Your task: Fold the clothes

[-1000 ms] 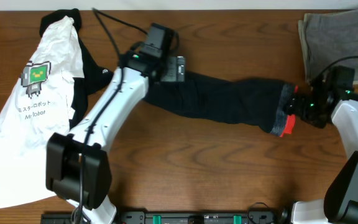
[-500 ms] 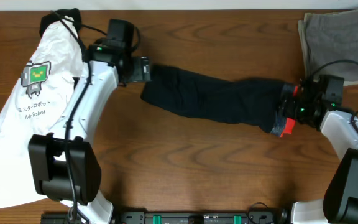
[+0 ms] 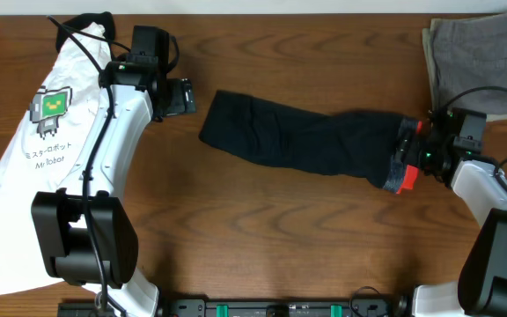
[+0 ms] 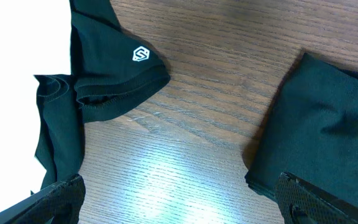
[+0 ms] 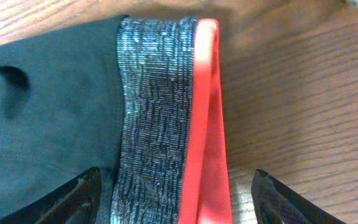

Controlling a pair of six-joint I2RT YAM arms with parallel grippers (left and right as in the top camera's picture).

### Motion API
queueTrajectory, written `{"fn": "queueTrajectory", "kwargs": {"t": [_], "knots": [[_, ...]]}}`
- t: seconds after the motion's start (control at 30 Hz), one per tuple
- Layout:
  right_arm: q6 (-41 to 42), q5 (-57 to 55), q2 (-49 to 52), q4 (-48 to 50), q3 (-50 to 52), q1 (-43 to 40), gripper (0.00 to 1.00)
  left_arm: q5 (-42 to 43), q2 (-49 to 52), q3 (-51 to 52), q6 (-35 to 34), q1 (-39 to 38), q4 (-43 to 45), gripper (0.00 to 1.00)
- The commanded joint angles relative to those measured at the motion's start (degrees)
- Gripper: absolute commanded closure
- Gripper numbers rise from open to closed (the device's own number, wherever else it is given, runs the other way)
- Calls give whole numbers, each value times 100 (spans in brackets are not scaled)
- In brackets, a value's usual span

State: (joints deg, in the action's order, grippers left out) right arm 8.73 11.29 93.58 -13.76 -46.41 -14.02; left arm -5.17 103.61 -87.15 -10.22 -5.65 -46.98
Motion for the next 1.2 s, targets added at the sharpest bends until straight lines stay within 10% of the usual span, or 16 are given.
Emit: {"fn": "queueTrajectory", "kwargs": {"t": [0.0, 0.4, 0.83, 1.17], "knots": [[214, -63, 247, 28, 31, 59, 26, -151, -92, -83, 101, 24, -35, 2], [977, 59, 662, 138, 31, 61, 41, -789, -92, -83, 94, 24, -118, 2], [1606, 809, 778, -24, -133, -271, 99, -800, -90, -83, -125, 334, -273, 2], [424, 890, 778, -1762, -1504, -887, 99, -798, -90, -83, -149, 402, -334, 2]]}}
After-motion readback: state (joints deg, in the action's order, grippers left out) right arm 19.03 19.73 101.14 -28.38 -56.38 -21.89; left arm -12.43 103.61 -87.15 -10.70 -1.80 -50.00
